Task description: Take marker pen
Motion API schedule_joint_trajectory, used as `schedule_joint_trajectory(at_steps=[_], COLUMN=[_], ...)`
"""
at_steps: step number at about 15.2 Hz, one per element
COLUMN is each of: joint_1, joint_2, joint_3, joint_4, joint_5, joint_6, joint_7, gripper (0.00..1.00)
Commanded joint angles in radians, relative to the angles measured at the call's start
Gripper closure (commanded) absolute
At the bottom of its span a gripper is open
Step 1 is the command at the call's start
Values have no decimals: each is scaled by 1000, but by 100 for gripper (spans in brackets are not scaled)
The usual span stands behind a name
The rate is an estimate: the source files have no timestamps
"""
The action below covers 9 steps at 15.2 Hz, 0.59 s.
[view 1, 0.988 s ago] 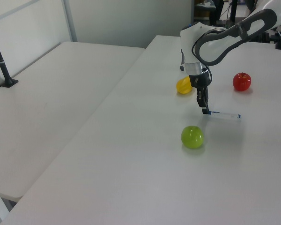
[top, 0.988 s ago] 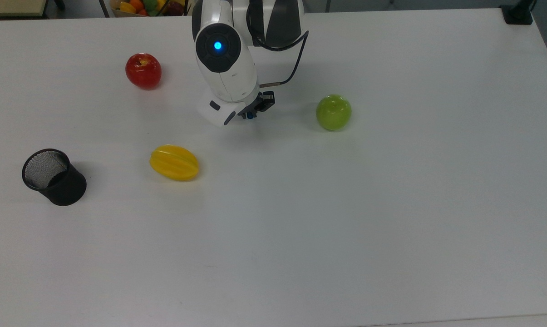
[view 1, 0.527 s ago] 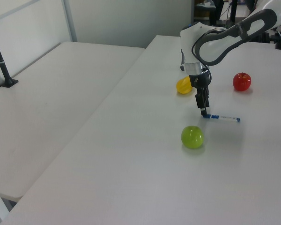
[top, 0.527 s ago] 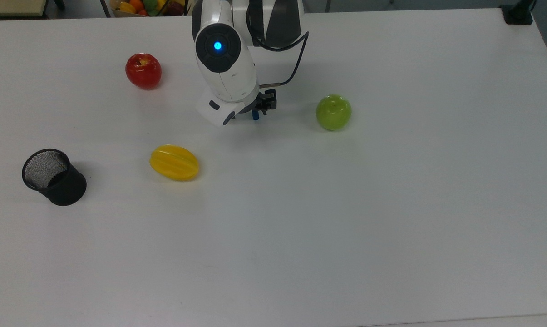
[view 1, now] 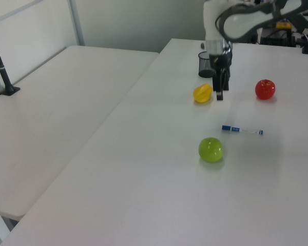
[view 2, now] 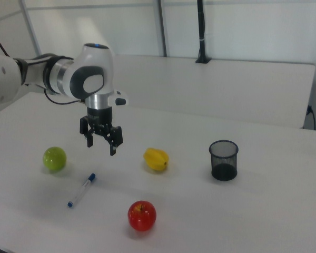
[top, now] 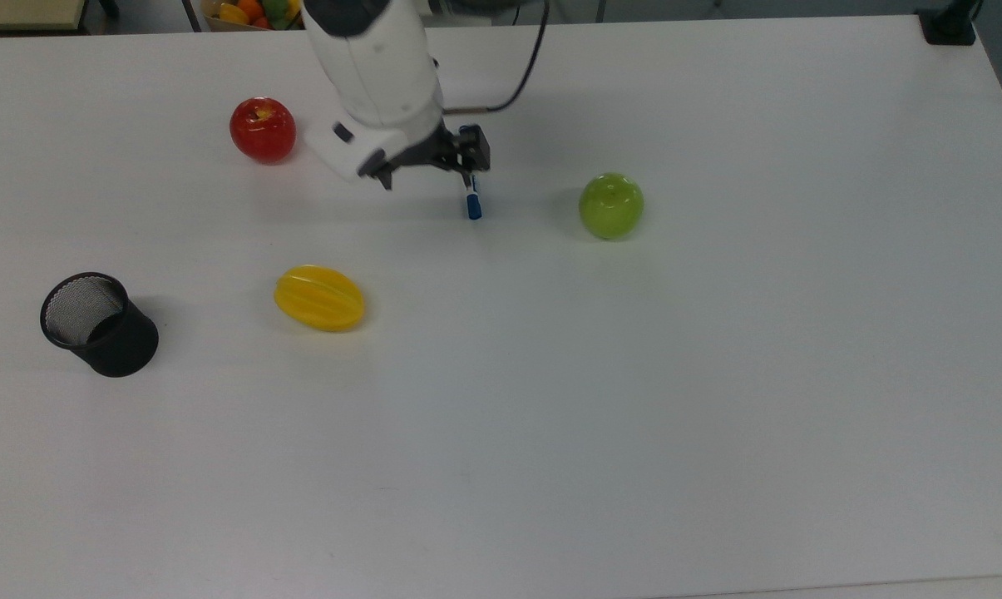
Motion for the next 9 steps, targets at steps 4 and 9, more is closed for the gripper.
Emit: schedule_joint_trajectory(at_steps=[4, 9], joint_1=[-92, -146], joint_2=[-121, -185], joint_3=[-6, -6], joint_4=[122, 166], joint_5=[-18, -41], joint_6=[-233, -293], joint_7=[36, 149], gripper=[0, 0])
